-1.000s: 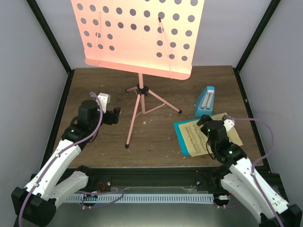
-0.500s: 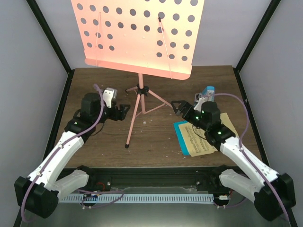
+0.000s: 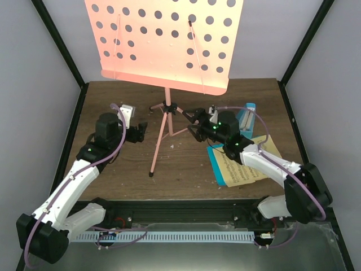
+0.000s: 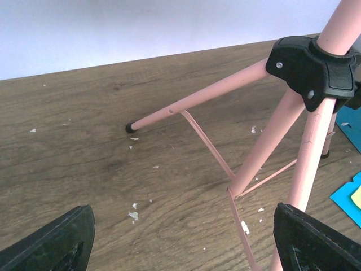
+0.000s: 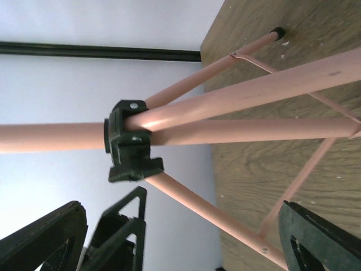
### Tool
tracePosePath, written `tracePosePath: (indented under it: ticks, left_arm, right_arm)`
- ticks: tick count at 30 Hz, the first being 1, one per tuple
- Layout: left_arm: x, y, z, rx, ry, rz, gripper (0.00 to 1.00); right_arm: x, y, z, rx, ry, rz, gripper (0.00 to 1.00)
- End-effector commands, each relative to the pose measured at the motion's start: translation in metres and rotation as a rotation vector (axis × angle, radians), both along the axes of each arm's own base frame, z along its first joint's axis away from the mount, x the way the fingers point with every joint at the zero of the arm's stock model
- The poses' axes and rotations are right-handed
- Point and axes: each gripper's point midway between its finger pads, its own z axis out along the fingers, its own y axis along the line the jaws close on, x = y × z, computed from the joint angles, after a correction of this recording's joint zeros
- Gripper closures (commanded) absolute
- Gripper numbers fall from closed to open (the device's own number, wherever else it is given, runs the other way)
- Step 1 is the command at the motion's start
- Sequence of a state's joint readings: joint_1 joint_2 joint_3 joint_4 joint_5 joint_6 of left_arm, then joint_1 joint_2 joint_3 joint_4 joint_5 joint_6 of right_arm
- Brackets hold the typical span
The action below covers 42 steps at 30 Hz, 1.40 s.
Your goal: Pack up the instrument practice props
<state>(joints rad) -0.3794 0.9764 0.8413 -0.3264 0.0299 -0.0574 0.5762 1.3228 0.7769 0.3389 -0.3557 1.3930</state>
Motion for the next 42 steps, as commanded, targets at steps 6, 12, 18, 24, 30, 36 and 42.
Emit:
tracePosePath:
  ticks: [6,12,18,24,30,36,42]
  left_arm:
    - [0.003,0.004,0.004,0.014,-0.032,0.015,0.12]
    - [0.002,0.005,0.004,0.015,-0.035,0.016,0.12]
    - [0.002,0.004,0.005,0.011,-0.034,0.014,0.12]
    - [0.001,0.006,0.008,0.013,-0.046,0.018,0.12]
    - [0.001,0.006,0.008,0.013,-0.048,0.019,0.12]
    - [0.001,0.006,0.009,0.014,-0.05,0.022,0.12]
    - [0.001,0.004,0.008,0.008,-0.044,0.012,0.12]
  right_arm:
    - [0.023,0.033,0.045,0.172,-0.001,-0.022,0.19]
    - [0.028,0.046,0.047,0.184,0.001,-0.015,0.37]
    - [0.029,0.051,0.043,0.192,0.024,-0.023,0.46]
    - [0.027,0.056,0.04,0.198,0.036,-0.021,0.51]
    - [0.029,0.055,0.038,0.193,0.038,-0.042,0.61]
    - [0.03,0.056,0.042,0.198,0.028,-0.049,0.72]
    - [0.029,0.052,0.04,0.194,0.028,-0.073,0.66]
